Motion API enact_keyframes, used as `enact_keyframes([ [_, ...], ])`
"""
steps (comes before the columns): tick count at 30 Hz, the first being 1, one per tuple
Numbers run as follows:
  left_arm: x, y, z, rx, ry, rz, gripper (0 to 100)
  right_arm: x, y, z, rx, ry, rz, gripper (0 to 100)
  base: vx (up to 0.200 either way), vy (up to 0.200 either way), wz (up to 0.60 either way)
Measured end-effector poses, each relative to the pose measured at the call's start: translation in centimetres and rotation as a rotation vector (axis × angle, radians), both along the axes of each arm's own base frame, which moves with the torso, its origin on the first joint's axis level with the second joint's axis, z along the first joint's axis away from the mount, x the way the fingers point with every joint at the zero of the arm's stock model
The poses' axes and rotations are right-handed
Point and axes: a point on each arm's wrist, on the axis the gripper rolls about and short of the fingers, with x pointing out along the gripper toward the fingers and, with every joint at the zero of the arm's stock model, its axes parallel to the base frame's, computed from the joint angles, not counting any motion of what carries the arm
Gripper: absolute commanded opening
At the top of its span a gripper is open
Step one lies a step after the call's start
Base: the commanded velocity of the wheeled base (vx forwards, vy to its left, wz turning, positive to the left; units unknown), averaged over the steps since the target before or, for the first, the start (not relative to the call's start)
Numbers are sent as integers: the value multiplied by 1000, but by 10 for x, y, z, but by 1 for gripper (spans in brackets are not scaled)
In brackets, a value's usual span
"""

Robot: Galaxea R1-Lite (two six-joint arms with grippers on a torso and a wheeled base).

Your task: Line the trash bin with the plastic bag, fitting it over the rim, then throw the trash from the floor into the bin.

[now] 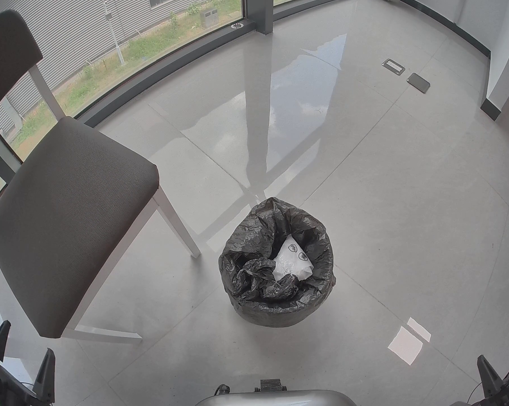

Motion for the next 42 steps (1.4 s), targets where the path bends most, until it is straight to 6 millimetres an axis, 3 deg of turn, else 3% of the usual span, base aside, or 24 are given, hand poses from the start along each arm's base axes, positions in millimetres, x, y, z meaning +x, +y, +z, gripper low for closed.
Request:
enact_keyframes([
  [9, 0, 0, -6, 11, 54, 19, 100, 0, -1, -1, -65, -20, -49, 100, 0, 0, 0],
  [20, 0, 1, -6, -54, 60, 31, 100, 0, -8, 1, -34, -28, -372, 100, 0, 0, 0],
  [31, 0, 1, -6, -78, 63, 31, 100, 1, -6, -7, 32, 58, -277, 100, 0, 0, 0],
  [42, 0, 1, -6, -110, 66, 28, 100, 1, -7, -4, 56, 39, -296, 100, 0, 0, 0],
])
